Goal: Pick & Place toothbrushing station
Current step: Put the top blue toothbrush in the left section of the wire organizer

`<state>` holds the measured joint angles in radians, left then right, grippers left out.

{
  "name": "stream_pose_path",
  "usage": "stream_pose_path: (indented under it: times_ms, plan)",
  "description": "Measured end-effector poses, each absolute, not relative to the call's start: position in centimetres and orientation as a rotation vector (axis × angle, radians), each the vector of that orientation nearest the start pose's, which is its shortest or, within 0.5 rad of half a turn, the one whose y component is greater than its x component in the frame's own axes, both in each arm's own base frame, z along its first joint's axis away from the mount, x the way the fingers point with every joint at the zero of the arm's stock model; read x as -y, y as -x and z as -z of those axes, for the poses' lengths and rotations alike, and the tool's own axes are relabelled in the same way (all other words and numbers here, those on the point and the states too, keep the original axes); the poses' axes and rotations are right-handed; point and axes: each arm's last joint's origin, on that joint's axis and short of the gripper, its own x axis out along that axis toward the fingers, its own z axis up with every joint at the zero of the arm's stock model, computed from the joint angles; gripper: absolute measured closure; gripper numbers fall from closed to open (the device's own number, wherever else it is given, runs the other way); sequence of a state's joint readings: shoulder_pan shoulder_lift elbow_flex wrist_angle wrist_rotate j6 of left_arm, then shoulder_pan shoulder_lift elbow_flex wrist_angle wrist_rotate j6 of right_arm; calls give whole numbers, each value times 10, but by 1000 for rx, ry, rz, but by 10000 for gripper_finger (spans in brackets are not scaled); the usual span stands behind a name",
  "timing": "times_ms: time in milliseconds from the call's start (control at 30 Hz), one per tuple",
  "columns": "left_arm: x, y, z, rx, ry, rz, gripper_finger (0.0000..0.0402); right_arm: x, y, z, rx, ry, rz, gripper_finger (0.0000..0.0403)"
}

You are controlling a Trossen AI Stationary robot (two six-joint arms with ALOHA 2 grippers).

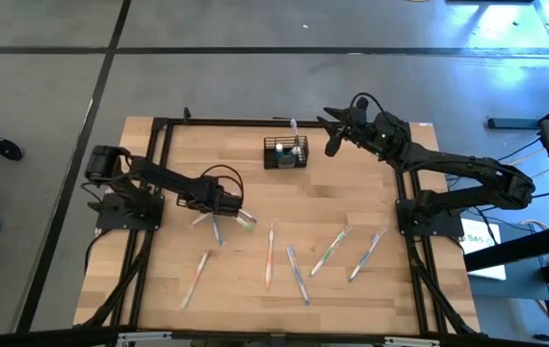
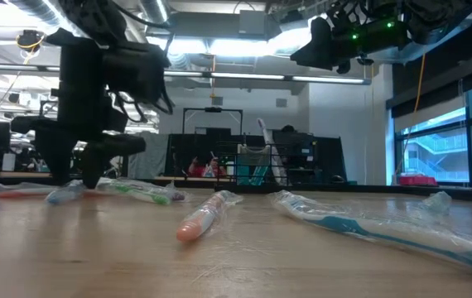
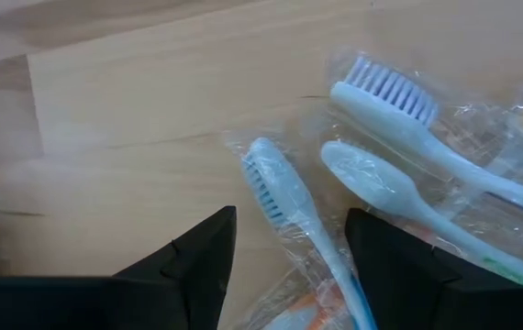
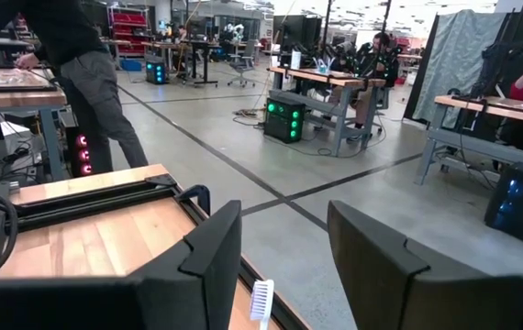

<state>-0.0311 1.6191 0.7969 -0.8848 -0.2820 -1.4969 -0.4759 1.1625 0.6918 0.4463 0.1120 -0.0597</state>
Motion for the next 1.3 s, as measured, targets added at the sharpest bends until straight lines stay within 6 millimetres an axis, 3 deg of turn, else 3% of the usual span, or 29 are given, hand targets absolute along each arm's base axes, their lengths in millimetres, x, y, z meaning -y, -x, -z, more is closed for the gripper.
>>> stream_pose_path:
  times_ms: [867,1300]
  plan:
    - [-3,-229,-138,-1128,733,-1314,374,121,-227,-284,-62,47,587,236]
    - [-4,-226,-152,-1105,685,-1239,383,120,-227,-278,-119,11,583,236]
